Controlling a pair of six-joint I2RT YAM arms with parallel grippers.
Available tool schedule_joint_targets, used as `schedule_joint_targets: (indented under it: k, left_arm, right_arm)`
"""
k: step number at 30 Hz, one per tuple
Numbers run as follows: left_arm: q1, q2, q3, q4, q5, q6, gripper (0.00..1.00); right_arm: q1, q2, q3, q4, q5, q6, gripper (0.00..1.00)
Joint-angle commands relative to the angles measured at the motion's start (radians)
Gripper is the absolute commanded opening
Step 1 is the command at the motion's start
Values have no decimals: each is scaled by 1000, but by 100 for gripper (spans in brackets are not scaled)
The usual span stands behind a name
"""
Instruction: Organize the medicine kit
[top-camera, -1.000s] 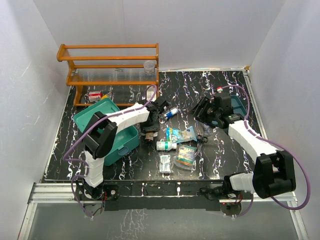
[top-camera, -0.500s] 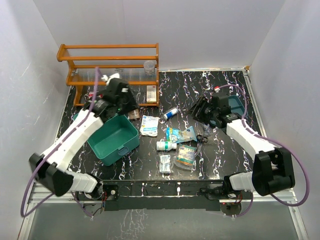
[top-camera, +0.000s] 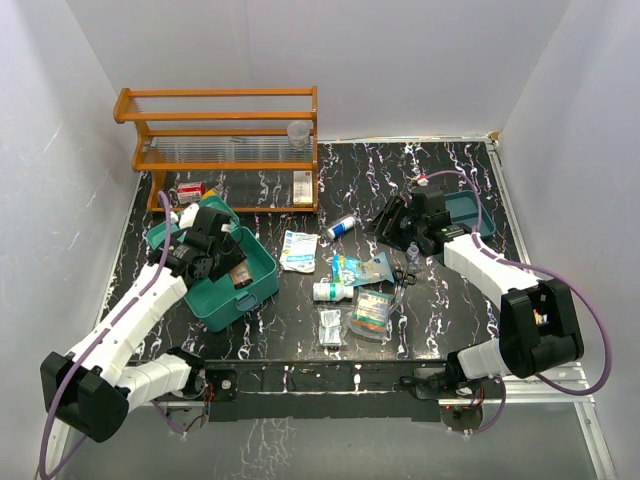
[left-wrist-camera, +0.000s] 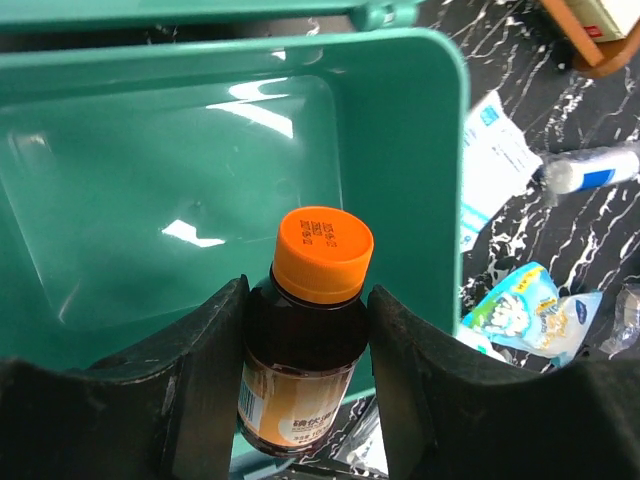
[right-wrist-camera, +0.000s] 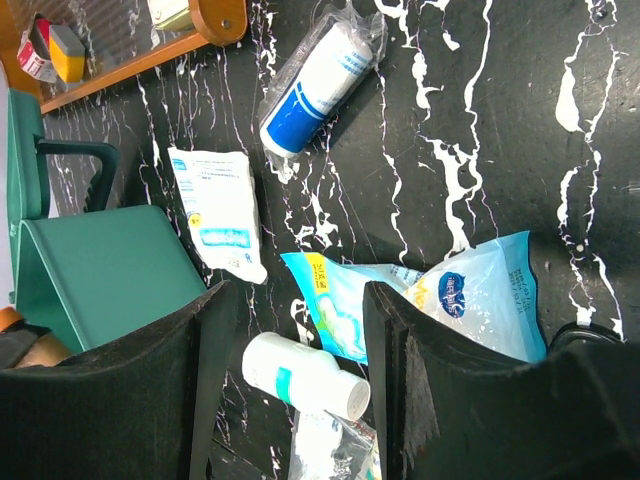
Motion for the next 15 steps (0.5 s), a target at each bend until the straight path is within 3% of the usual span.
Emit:
schedule_joint_targets:
  k: [1,6,15]
  left_arm:
    - [23,-44,-84,117,24,-102,37]
    - [31,14,-157,285,52,-184,36]
    - [32,108,-204,385,79,-225,36]
  right_arm:
    - [6,-1,47,56,13,10,51]
    - [14,2,48,56,3,19,51]
    - [23,-11,38,54,21,26,51]
